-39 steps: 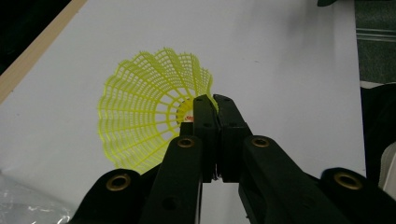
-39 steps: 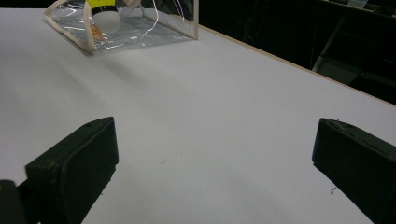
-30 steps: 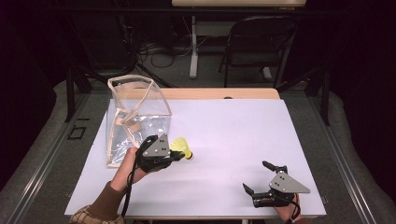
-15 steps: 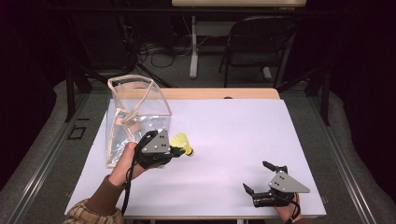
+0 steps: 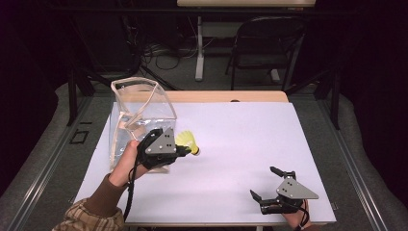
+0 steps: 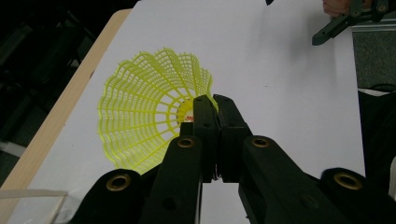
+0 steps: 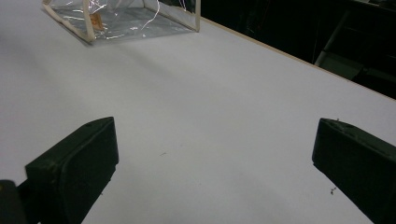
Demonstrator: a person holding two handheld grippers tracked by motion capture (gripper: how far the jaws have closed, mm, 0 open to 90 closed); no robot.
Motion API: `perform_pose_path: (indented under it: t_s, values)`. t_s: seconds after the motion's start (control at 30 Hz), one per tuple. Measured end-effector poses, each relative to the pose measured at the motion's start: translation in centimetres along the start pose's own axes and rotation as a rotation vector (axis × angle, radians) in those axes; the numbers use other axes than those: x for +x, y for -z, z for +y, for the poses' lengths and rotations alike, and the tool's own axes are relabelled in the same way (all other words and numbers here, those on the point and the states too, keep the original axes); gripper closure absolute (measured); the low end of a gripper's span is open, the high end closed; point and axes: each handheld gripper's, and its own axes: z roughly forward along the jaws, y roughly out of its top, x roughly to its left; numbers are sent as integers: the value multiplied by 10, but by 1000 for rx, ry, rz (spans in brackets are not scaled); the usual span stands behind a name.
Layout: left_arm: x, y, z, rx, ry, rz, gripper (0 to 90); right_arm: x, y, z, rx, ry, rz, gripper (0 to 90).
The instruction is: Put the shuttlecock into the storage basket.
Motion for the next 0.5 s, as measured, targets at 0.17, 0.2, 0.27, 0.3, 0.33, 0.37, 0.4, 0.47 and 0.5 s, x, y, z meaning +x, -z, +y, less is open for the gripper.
perform_pose_path:
  t_s: [0.17,0.2,0.27,0.3,0.33,0.37,0.4,0.47,0.5]
  values:
    - [3,3,7,0,-16,3,888,-1,1,-1,-1,-3,-5,0]
    - [4,3,8,2,-16,3,888,-1,1,-1,0,-4,-4,0]
    - [7,4,11,6,-25,7,887,-1,1,-1,1,-5,-5,0]
    - [7,4,11,5,-23,6,888,-1,1,-1,-1,-4,-6,0]
    - [7,4,11,5,-23,6,888,-1,1,-1,-1,-4,-6,0]
    - [9,4,13,8,-25,9,888,-1,1,-1,-1,-3,-6,0]
    - [9,4,14,7,-26,11,888,-1,1,-1,-1,-3,-6,0]
    - [11,6,17,6,-34,15,888,0,1,-1,0,-1,-6,0]
    - [12,7,18,5,-37,16,888,0,0,-1,-1,-2,-6,0]
